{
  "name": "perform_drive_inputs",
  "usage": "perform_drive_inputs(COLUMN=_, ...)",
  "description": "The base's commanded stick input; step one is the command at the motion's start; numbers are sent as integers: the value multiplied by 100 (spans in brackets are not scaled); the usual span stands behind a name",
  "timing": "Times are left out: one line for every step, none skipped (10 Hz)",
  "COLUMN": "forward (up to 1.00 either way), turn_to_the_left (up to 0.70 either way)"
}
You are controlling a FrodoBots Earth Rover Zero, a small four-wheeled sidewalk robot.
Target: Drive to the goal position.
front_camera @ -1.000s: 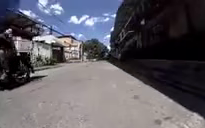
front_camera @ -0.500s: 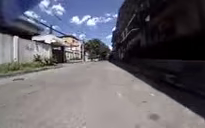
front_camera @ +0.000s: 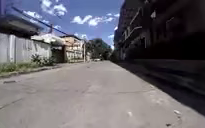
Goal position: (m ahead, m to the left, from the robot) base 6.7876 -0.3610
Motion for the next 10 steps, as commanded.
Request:
perform_drive_inputs(forward=100, turn_to_the_left=0)
perform_drive_inputs(forward=100, turn_to_the_left=0)
perform_drive_inputs(forward=100, turn_to_the_left=0)
perform_drive_inputs(forward=100, turn_to_the_left=0)
perform_drive_inputs(forward=100, turn_to_the_left=0)
perform_drive_inputs(forward=100, turn_to_the_left=0)
perform_drive_inputs(forward=100, turn_to_the_left=0)
perform_drive_inputs(forward=100, turn_to_the_left=0)
perform_drive_inputs(forward=100, turn_to_the_left=1)
perform_drive_inputs(forward=100, turn_to_the_left=-17)
